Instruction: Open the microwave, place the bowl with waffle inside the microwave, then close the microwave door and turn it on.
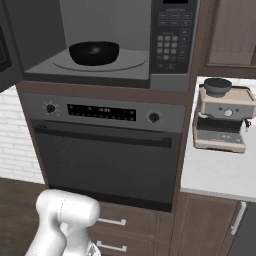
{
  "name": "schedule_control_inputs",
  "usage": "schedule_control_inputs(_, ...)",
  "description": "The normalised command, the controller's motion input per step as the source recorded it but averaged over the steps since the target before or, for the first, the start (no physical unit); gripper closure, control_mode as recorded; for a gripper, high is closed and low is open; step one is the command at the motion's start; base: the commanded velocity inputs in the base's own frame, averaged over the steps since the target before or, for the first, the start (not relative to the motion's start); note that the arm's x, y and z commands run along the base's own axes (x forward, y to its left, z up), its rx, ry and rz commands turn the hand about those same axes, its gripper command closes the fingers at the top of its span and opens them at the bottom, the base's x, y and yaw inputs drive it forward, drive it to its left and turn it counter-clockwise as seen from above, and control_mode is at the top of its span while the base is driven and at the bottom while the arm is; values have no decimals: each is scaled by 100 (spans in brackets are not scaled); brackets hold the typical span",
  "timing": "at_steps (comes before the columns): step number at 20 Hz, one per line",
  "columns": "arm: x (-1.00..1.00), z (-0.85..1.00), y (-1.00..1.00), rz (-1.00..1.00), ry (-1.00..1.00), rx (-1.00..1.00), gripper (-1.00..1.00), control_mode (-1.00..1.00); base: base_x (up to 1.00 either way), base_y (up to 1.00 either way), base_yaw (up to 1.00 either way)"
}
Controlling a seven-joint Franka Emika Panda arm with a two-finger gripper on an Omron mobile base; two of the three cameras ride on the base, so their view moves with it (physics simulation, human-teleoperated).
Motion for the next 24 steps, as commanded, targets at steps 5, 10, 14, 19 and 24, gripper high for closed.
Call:
schedule_control_inputs(5,-2,5,100,0,-11,-25,-100,-100,0,0,0)
schedule_control_inputs(10,17,0,98,-3,-4,-16,-100,-100,0,0,0)
schedule_control_inputs(14,41,-9,72,-12,-7,-4,-100,-100,0,0,0)
schedule_control_inputs(19,60,-21,22,-29,0,-6,-100,-100,0,0,0)
schedule_control_inputs(24,57,-21,1,-48,0,-5,-100,-100,0,0,0)
